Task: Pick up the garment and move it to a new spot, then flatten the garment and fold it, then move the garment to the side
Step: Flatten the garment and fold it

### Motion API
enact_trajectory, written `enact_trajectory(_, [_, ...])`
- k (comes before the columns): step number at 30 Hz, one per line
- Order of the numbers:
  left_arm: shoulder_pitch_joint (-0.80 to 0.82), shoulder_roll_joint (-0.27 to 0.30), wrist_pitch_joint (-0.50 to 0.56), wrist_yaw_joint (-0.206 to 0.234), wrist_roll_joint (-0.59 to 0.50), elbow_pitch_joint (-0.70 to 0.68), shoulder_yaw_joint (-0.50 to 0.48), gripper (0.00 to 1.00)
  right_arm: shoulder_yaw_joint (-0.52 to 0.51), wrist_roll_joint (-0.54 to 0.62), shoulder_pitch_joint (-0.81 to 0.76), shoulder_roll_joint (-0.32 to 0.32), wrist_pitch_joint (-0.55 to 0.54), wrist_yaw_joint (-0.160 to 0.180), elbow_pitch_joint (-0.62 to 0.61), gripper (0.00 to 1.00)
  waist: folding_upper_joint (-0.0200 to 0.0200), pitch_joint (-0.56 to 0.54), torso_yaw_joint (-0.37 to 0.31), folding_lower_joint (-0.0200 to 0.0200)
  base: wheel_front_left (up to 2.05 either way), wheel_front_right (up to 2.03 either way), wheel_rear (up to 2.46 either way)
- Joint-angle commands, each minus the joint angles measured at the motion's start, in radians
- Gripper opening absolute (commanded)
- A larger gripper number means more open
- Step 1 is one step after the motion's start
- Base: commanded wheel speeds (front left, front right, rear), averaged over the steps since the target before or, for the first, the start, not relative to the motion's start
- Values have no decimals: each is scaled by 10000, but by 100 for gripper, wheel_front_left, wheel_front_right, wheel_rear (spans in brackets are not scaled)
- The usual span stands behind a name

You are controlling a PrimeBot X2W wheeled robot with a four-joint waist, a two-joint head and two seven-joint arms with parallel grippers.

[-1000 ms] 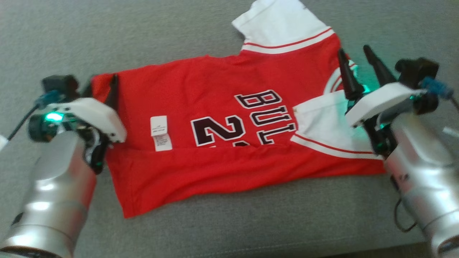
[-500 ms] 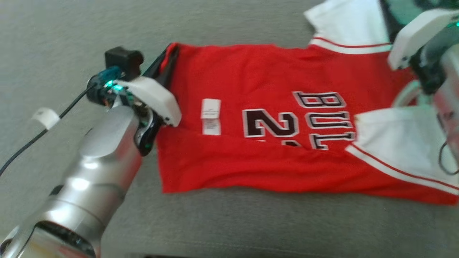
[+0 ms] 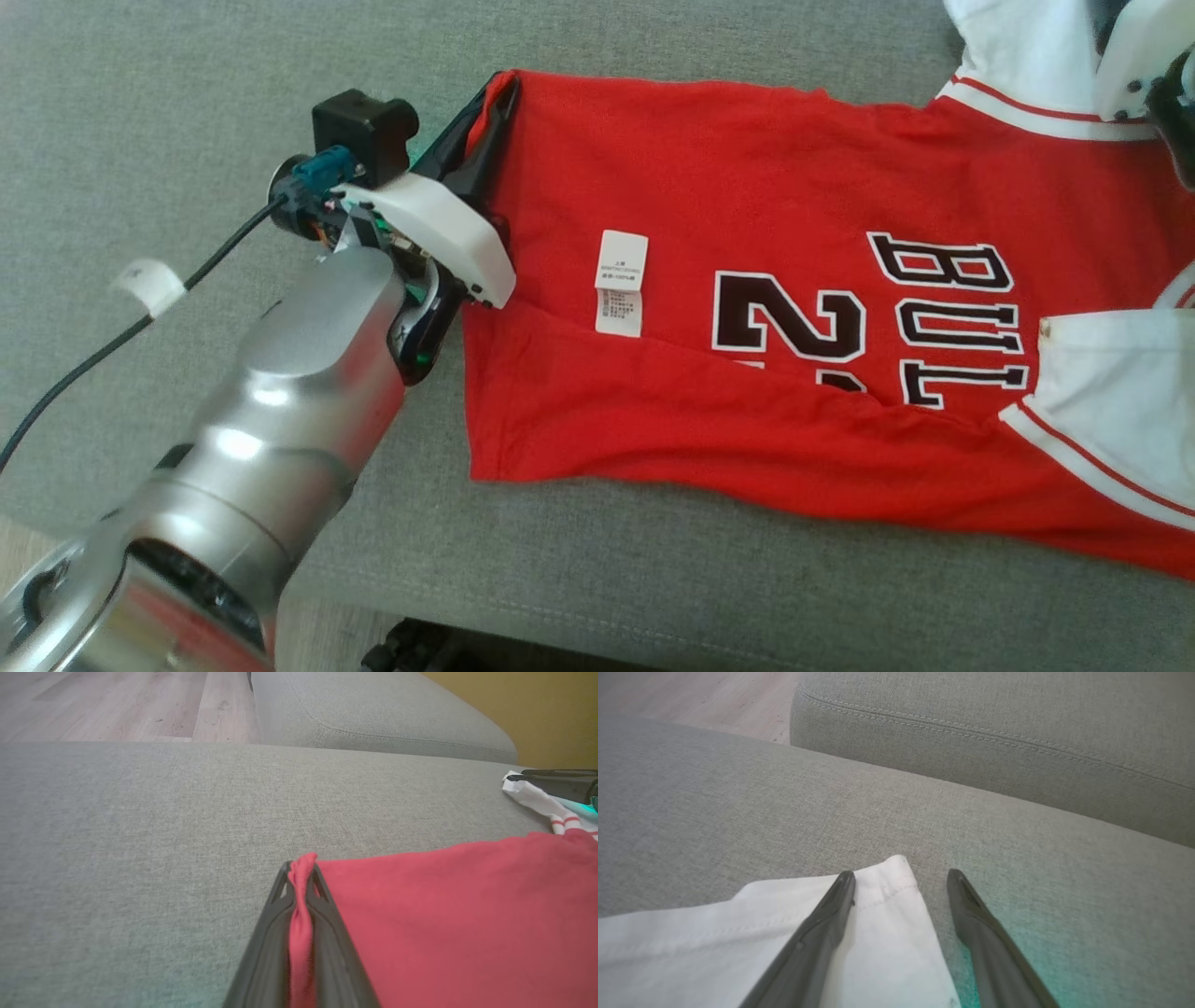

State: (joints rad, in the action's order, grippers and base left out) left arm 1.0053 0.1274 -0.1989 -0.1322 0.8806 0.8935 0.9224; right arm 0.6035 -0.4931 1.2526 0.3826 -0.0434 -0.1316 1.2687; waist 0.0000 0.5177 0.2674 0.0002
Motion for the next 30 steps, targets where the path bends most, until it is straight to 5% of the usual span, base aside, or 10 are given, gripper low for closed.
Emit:
enact_trajectory(1, [467, 310, -103, 16, 72, -131, -133, 0, 101, 24, -120, -79, -134, 9, -61, 100, 0, 21, -21, -2, 0, 0, 0])
enact_trajectory(2, [517, 327, -145, 16, 153, -106, -58, 0, 109, -35, -128, -136, -234, 9, -48, 82, 0, 47, -43, -2, 0, 0, 0])
enact_trajectory(3, [561, 343, -188, 16, 231, -79, 16, 0, 131, -88, -138, -177, -331, 9, -39, 0, 0, 52, -65, -2, 0, 0, 0])
enact_trajectory(7, [733, 442, -353, 16, 494, 93, 227, 0, 350, -97, 32, -134, -421, 9, -127, 0, 0, -28, -167, -2, 0, 0, 0])
enact_trajectory(11, [1100, 562, -571, 16, 538, 288, -3, 0, 226, 60, 608, 85, 840, 9, -246, 0, 0, -106, -222, -2, 0, 0, 0])
enact_trajectory(15, [1408, 703, -621, 154, 120, 203, -919, 0, -60, 390, 1078, 135, 2308, 9, -114, 0, 0, -215, -296, -2, 0, 0, 0])
enact_trajectory(21, [918, 967, -626, 214, -959, -82, -2001, 0, -435, 417, 1118, -294, 2882, 9, -40, 0, 0, -497, -804, -2, 0, 0, 0])
enact_trajectory(30, [-789, 1689, -627, 157, -2132, -221, -3540, 0, 284, -743, -1259, -494, 3046, 9, -2574, 0, 0, -1379, -2079, -2, 0, 0, 0])
